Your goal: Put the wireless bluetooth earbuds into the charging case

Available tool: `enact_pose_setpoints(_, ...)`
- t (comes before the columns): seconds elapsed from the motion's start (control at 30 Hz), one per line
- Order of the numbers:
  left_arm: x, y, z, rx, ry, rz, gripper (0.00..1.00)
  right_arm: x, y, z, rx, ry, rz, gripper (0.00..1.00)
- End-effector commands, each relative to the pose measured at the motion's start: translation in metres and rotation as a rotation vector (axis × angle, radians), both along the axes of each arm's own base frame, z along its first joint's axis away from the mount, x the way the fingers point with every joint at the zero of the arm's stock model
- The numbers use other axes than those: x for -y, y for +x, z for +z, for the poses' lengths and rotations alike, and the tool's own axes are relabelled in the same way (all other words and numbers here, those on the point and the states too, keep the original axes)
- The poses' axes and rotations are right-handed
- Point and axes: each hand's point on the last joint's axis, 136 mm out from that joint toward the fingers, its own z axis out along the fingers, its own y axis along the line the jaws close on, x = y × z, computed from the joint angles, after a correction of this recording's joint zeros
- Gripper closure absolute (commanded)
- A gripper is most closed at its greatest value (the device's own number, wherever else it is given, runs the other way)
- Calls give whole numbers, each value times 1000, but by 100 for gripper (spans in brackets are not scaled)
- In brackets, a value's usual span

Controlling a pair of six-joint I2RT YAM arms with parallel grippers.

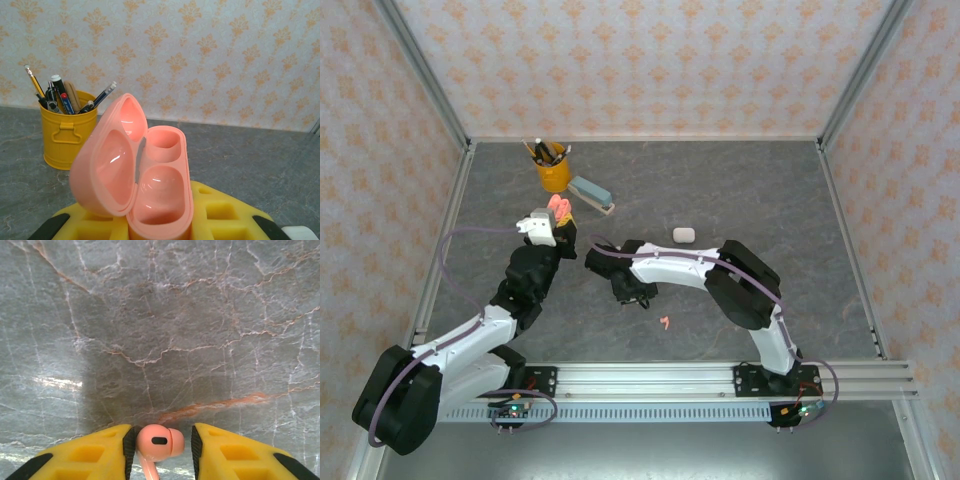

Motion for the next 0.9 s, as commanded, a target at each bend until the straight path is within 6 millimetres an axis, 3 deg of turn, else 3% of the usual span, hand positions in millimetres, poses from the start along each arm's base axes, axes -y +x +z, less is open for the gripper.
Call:
enact_pose_setpoints(0.0, 0, 4, 12, 24, -16, 3, 100, 18, -7, -16, -50, -54, -37, 63)
enact_pose_setpoints(0.37, 0, 6, 11, 21, -17, 2, 100, 7, -12, -23, -127, 54, -206, 62)
enact_pose_setpoints(0.87, 1, 6, 10, 18, -16, -1, 100, 14, -9, -23, -139, 46, -273, 66)
